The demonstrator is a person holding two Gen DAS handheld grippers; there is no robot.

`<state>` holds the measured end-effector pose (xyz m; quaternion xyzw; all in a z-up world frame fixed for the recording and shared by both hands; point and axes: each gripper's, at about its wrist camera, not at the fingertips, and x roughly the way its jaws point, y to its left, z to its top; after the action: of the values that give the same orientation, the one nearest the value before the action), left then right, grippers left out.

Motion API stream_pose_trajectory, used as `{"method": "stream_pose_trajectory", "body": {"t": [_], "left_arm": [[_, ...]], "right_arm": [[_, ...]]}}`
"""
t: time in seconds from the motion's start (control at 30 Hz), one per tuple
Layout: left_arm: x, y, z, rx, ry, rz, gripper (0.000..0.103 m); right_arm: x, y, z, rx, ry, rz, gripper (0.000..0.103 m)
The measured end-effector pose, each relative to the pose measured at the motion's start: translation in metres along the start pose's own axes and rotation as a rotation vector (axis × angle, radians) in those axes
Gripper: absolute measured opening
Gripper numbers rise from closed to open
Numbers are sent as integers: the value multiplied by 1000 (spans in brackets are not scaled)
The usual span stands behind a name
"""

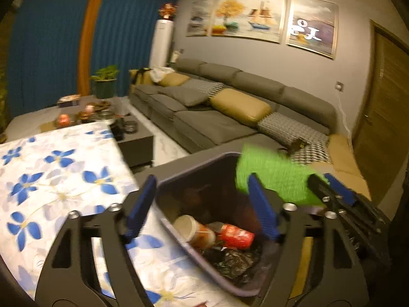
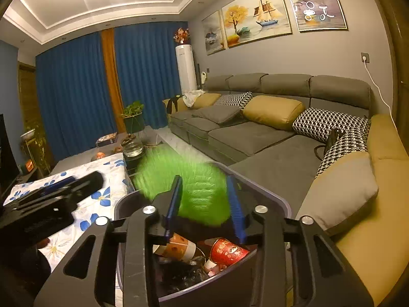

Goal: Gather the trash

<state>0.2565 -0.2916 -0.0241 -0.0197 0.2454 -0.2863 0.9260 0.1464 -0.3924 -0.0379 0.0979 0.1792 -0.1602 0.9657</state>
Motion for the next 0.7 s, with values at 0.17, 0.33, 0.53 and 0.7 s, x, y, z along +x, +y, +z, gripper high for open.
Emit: {"method": "stream_pose_trajectory", "body": {"t": [0.17,0.33,0.53,0.7], "left_arm": [[-26,18,-6,-6,-24,120,89],[-60,32,-17,-17,-39,207,95],[-108,47,-37,-17,-48,301,96],[-148,55,-51,-20,-54,343,97]], "right_arm": [[-9,6,2,-15,-11,-6,61],[-31,24,-1,-59,-42,5,88],[-59,52,-12,-138,-52,25,98],[-86,71,-23,-170,-56,41,98]]}}
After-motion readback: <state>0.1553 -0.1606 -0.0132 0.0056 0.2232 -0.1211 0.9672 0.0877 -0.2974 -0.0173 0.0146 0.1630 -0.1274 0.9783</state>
